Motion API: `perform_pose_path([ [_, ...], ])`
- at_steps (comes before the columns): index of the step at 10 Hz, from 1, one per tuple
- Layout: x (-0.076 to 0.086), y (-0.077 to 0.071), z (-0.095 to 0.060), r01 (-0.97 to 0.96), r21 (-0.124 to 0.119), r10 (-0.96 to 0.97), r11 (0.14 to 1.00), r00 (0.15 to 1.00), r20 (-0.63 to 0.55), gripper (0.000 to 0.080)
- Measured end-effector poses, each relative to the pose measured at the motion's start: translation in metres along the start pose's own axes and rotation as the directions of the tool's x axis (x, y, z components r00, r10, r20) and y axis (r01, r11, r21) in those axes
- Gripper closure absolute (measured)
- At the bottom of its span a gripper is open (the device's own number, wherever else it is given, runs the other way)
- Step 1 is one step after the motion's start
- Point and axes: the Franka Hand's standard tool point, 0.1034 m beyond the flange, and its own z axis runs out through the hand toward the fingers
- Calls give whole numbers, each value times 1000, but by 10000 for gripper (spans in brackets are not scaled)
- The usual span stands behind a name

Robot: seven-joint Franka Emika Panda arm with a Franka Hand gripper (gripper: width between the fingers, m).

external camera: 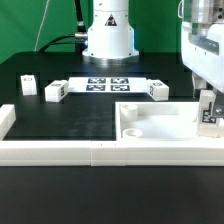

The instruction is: Assemble one leg

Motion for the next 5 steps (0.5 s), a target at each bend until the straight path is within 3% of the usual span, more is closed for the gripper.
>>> perform_pose_path([
  [1, -3, 0, 0, 219, 2, -219, 976, 976, -1, 155],
  [5, -6, -2, 0, 607, 9, -607, 795, 795, -9, 150],
])
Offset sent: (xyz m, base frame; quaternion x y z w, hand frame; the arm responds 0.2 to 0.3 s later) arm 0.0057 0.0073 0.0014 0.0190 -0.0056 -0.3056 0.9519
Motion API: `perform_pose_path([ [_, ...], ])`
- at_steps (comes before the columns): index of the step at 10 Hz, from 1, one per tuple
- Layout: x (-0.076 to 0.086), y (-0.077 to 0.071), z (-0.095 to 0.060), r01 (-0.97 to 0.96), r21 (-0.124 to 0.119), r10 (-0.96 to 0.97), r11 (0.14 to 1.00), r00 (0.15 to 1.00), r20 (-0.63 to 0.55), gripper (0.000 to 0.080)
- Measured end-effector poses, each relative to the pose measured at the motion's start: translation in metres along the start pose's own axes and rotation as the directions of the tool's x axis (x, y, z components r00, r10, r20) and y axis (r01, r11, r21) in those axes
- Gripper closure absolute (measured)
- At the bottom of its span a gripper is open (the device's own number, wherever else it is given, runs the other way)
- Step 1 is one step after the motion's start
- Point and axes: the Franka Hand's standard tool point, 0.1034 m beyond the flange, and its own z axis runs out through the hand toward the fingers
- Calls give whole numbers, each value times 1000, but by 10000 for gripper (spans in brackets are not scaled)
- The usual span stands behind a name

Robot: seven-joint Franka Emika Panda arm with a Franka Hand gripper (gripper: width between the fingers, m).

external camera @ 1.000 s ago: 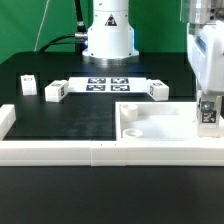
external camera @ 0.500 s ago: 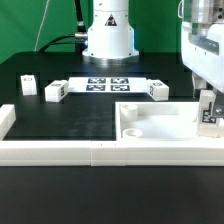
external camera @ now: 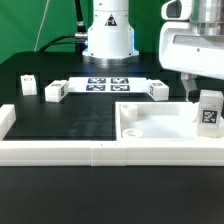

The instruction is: Assemble one leg

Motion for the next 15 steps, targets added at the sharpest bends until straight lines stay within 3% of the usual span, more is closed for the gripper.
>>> perform_pose_path([
  [4, -2, -2, 0, 415, -10, -415, 910, 910, -6, 150],
  [6, 3, 1, -1, 631, -20, -631, 775, 776, -6, 150],
  [8, 8, 4, 0, 743, -33, -743, 669, 669, -3, 150],
  [9, 8, 4, 0, 741, -33, -742, 671, 671, -3, 150],
  [10, 8, 4, 0, 740, -34, -741, 671, 672, -3, 256],
  [11, 8, 4, 0, 740, -34, -741, 672, 672, -3, 430],
  [12, 8, 4, 0, 740, -33, -741, 672, 672, -3, 430],
  [13, 8, 5, 0, 739, -34, -739, 673, 673, -3, 509],
  [15, 8, 5, 0, 715, -33, -716, 698, 699, -4, 509],
])
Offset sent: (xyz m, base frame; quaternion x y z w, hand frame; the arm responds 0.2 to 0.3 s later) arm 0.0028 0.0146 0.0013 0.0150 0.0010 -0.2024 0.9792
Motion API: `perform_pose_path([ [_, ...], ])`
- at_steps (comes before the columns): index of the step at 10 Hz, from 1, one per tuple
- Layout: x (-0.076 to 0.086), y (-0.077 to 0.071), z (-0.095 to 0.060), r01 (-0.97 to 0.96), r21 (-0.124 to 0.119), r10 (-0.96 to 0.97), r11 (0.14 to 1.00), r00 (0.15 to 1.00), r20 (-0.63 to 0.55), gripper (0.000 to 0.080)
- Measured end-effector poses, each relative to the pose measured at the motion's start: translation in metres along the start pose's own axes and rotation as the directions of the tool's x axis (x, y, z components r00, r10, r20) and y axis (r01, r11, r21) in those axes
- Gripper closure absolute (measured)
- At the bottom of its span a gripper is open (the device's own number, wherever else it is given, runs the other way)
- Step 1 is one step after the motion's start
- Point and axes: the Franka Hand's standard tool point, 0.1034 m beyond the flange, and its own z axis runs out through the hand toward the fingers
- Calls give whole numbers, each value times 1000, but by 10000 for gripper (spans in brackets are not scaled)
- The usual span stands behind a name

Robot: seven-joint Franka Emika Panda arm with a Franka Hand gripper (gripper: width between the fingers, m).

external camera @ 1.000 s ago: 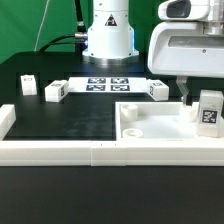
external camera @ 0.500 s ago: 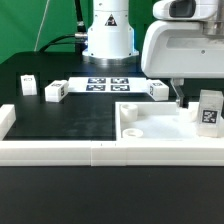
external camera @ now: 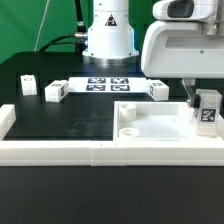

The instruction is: Assemble one leg

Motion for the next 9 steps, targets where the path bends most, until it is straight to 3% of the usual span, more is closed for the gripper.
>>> perform_pose_path([
  [1, 0, 0, 0, -6, 0, 6, 1000, 1000, 1, 509],
  [4, -1, 0, 2, -407, 13, 407, 913, 913, -12, 509],
  [5, -1, 2, 2, -538, 27, 538, 843, 843, -13, 509],
  [7, -2, 4, 3, -728, 22, 728, 686, 686, -1, 508],
  [9, -4, 5, 3, -892, 13, 893, 451, 451, 0, 508],
])
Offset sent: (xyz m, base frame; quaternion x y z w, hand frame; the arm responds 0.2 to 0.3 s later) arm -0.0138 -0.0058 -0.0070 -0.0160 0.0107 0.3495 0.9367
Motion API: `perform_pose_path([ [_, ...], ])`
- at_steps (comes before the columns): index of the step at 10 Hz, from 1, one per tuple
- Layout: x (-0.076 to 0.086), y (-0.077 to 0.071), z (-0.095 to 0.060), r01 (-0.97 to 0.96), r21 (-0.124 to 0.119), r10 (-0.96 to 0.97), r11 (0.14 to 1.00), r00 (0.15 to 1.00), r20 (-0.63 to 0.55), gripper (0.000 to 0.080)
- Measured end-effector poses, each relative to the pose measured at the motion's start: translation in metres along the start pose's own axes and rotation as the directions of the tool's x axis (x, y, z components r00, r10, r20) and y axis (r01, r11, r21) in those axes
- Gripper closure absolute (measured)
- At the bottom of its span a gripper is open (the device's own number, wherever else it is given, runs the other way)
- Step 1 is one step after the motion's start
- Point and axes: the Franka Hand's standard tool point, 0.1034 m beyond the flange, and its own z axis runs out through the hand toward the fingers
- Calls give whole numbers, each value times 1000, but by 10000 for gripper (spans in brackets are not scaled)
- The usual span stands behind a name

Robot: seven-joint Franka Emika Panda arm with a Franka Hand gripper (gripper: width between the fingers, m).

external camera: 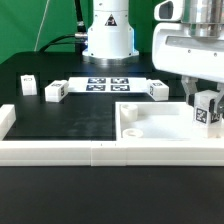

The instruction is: Assemble one leg

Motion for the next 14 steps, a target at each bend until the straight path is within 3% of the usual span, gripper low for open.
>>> perform_pose_path([
  [3, 2, 3, 0, -279, -3, 279, 960, 960, 7, 508],
  [7, -1, 5, 0, -589, -22, 589, 808, 808, 13, 507],
  [10, -2, 5, 1, -625, -24, 625, 780, 780, 12, 496],
  [11, -2, 5, 1, -623, -24, 623, 782, 782, 12, 284],
  [12, -2, 5, 1, -575, -23, 575, 818, 818, 14, 192],
  [14, -6, 1, 0, -434, -7, 434, 901, 901, 20, 163],
])
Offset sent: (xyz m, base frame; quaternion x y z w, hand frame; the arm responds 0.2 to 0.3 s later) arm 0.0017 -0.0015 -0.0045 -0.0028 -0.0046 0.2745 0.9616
